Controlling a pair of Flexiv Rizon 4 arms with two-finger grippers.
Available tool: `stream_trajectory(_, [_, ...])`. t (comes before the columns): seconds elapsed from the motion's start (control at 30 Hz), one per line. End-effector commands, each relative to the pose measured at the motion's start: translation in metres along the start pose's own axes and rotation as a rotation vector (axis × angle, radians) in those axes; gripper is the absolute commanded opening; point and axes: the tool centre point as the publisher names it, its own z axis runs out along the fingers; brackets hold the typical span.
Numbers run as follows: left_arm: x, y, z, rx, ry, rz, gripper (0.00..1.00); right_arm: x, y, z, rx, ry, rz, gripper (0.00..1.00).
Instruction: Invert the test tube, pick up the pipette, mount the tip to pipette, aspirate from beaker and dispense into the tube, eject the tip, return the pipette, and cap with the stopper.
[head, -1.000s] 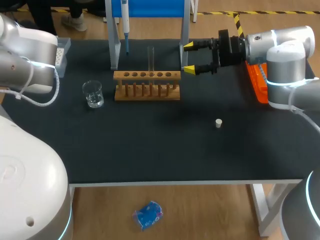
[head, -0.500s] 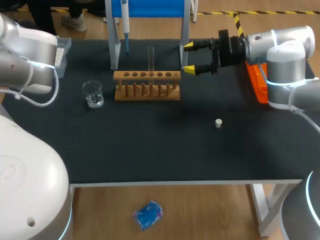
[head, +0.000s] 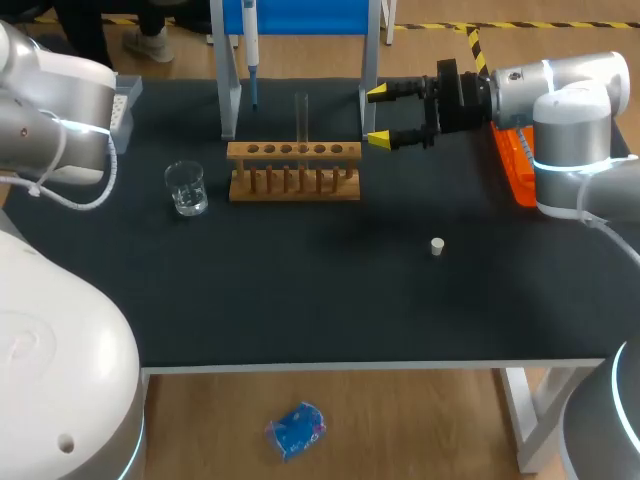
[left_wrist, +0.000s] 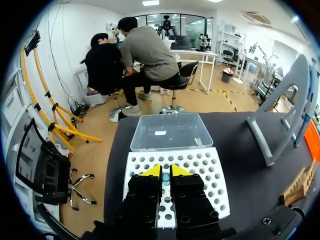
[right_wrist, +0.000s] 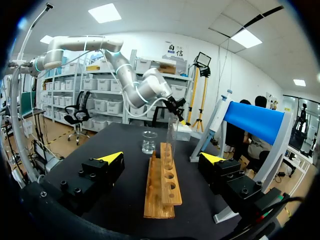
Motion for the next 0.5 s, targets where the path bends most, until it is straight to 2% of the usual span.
stream_trajectory(0.03, [-0.001,-0.001,-0.011,0.016,-0.002,0.003,0.0,-0.001,-0.001,0.0,-0.001,0.002,-0.001,1.0])
stream_trajectory(0.33, [-0.004,-0.017,-0.033,0.052,-0.02,0.013,0.0,-0.001,-0.001,0.0,-0.001,0.002,-0.001,1.0])
stream_trajectory(0.5, [-0.001,-0.028,-0.052,0.07,-0.026,0.055,0.0,-0.001,-0.001,0.0,-0.001,0.002,-0.001,1.0])
